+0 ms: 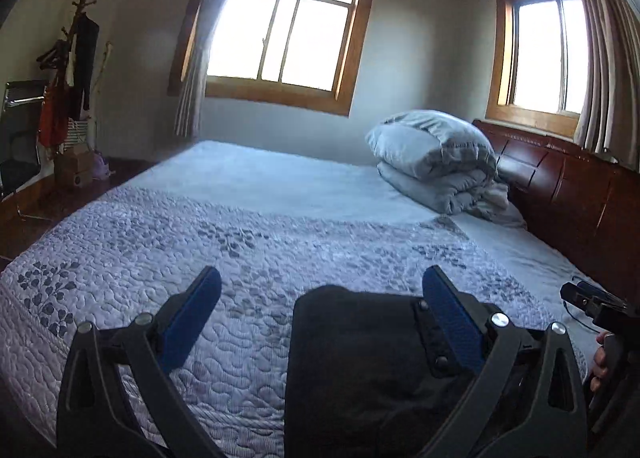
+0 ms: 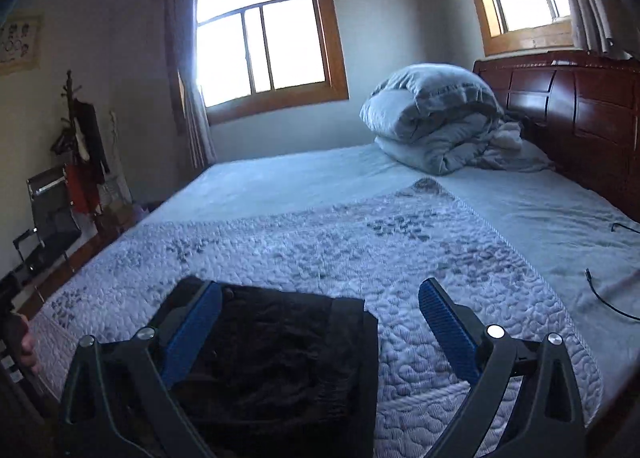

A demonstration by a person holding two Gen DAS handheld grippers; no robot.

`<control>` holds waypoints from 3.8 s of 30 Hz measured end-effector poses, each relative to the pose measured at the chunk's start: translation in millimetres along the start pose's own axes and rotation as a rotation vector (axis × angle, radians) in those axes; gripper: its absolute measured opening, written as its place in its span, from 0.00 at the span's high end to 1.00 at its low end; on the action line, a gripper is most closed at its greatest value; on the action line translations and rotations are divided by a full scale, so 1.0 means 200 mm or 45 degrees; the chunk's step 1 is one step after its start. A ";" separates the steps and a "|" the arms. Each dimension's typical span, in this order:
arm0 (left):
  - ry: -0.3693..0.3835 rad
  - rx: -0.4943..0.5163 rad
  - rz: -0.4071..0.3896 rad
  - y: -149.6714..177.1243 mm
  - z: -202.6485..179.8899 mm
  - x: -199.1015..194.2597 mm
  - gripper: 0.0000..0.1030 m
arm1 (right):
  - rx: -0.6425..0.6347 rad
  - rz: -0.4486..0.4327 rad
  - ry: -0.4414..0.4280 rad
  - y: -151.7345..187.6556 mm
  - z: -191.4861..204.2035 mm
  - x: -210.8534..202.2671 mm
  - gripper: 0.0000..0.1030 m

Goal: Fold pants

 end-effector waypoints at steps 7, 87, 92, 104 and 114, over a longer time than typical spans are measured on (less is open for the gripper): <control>-0.056 0.006 0.351 0.14 0.05 0.25 0.02 | 0.294 0.356 -0.169 0.20 -0.13 0.24 0.03; 0.742 -0.388 1.448 0.56 0.21 1.12 0.03 | 0.360 0.546 -0.404 0.24 -0.39 0.39 0.29; 0.753 -0.433 1.460 0.56 0.22 1.12 0.03 | 0.472 0.616 -0.524 0.26 -0.46 0.47 0.29; 0.660 -0.349 1.467 0.57 0.18 1.08 0.02 | 0.471 0.731 -0.593 0.29 -0.48 0.61 0.14; 0.661 -0.351 1.469 0.57 0.11 1.08 0.02 | 0.553 0.827 -0.748 0.38 -0.45 0.76 0.05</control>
Point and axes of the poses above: each gripper's, at about its wrist camera, not at the fingertips, and x roughly the way its jaws point, z to its left, y to its underside, the point moved 1 cm from there along x, roughly the way its jaws point, and after that the axes turned 6 degrees about z, right-handed, at the moved point
